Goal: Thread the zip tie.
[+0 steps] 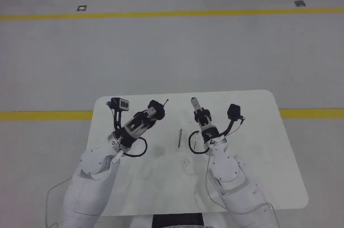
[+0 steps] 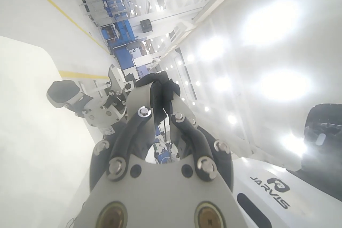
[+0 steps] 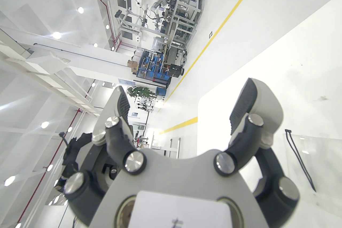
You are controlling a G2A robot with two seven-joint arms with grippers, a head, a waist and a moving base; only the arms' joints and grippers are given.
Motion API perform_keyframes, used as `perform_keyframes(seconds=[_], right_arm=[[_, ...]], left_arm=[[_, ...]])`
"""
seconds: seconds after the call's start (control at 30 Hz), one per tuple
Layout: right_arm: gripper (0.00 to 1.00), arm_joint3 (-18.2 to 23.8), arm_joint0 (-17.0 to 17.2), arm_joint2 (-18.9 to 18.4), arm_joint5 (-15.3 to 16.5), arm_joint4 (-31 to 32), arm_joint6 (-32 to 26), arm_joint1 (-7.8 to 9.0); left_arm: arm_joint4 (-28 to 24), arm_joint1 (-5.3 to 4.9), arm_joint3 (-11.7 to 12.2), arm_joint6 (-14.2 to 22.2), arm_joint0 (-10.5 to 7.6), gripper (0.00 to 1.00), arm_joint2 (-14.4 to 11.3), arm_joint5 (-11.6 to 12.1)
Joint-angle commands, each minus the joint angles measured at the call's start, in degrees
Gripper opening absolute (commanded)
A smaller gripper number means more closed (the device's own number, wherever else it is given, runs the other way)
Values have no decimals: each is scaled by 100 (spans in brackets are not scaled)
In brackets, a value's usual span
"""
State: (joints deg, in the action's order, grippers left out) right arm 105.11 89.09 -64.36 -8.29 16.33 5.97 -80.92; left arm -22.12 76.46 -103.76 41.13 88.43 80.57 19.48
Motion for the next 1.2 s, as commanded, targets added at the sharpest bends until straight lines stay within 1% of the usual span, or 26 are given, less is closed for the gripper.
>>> perform_keyframes(seconds=[0.0, 0.03, 0.1, 0.23, 0.27, 0.33, 0.43, 0.47, 0.6, 0.63, 0.7, 0.73, 0.83, 0.9, 0.97, 1.03, 1.07, 1.1, 1.17], right_arm=[[100, 0, 0, 0, 2, -2, -1, 0], [100, 0, 0, 0, 2, -2, -1, 0], [100, 0, 0, 0, 2, -2, -1, 0], [100, 0, 0, 0, 2, -2, -1, 0], [100, 0, 0, 0, 2, -2, -1, 0], [100, 0, 0, 0, 2, -2, -1, 0], [100, 0, 0, 0, 2, -2, -1, 0], [100, 0, 0, 0, 2, -2, -1, 0], [100, 0, 0, 0, 2, -2, -1, 0], [100, 0, 0, 0, 2, -2, -1, 0], [100, 0, 0, 0, 2, -2, -1, 0], [100, 0, 0, 0, 2, -2, -1, 0], [100, 0, 0, 0, 2, -2, -1, 0], [100, 0, 0, 0, 2, -2, -1, 0], [100, 0, 0, 0, 2, -2, -1, 0], [100, 0, 0, 0, 2, -2, -1, 0], [100, 0, 0, 0, 2, -2, -1, 0], [100, 0, 0, 0, 2, -2, -1, 0], [100, 0, 0, 0, 2, -2, -1, 0]], left_arm=[[-1, 0, 0, 0, 0, 0, 0, 0], [146, -9, 4, -12, -17, 0, 10, 0], [47, -20, 74, 36, 17, 0, 20, 0], [73, -40, 67, 309, 29, 0, 211, 0], [109, -42, 46, 521, 22, 0, 263, 0], [-48, -21, 66, 678, 42, 0, 333, 0], [-151, 27, 43, 1098, 25, 0, 472, 0], [-246, 53, 52, 1183, 25, 0, 516, 0], [-567, 189, 133, 1717, -16, 0, 737, 0], [-764, 247, 172, 1912, -23, 0, 808, 0], [-940, 334, 243, 2233, -35, 0, 919, 0], [-1044, 394, 305, 2471, -44, 0, 1003, 0], [-1167, 535, 425, 2940, -91, 0, 1175, 0], [-1281, 653, 501, 3249, -124, 0, 1300, 0], [-1311, 771, 569, 3474, -145, 0, 1440, 0], [-1324, 871, 631, 3640, -157, 0, 1528, 0], [-1357, 935, 674, 3782, -165, 0, 1566, 0], [-1324, 964, 677, 3844, -175, 0, 1601, 0], [-1324, 964, 677, 3844, -175, 0, 1601, 0]])
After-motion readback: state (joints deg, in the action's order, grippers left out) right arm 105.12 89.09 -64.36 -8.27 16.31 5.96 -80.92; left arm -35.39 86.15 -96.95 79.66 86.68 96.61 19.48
